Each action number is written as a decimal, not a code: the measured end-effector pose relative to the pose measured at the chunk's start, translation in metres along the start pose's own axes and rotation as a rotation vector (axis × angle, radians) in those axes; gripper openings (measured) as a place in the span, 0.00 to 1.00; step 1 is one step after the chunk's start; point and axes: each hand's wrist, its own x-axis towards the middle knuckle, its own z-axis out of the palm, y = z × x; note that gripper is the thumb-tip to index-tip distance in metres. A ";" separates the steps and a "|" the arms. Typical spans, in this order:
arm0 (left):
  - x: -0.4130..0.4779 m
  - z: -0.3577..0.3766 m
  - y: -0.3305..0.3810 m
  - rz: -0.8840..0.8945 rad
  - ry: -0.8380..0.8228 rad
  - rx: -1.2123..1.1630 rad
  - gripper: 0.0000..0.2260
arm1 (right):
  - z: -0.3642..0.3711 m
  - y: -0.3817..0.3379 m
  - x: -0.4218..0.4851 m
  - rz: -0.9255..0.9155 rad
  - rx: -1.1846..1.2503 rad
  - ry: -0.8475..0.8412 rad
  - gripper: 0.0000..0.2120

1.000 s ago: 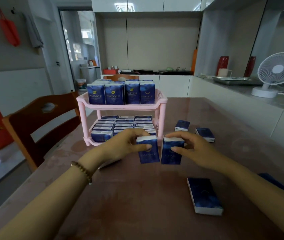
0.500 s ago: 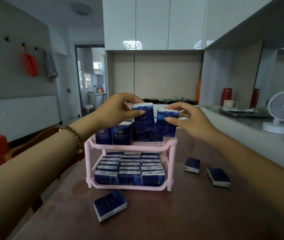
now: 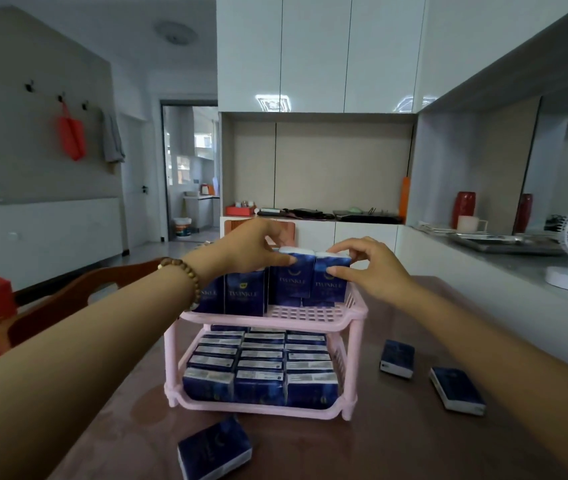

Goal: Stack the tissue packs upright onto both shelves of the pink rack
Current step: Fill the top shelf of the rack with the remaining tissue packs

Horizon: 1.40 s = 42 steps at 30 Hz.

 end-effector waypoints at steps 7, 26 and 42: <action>0.004 0.001 -0.010 -0.039 -0.050 0.049 0.09 | 0.010 0.000 0.004 0.007 0.010 -0.039 0.11; -0.019 0.016 -0.006 -0.033 0.100 0.074 0.15 | 0.011 -0.004 -0.010 -0.008 -0.053 -0.004 0.18; -0.161 0.075 0.021 0.045 0.207 0.057 0.14 | -0.024 -0.030 -0.163 0.043 0.171 -0.181 0.14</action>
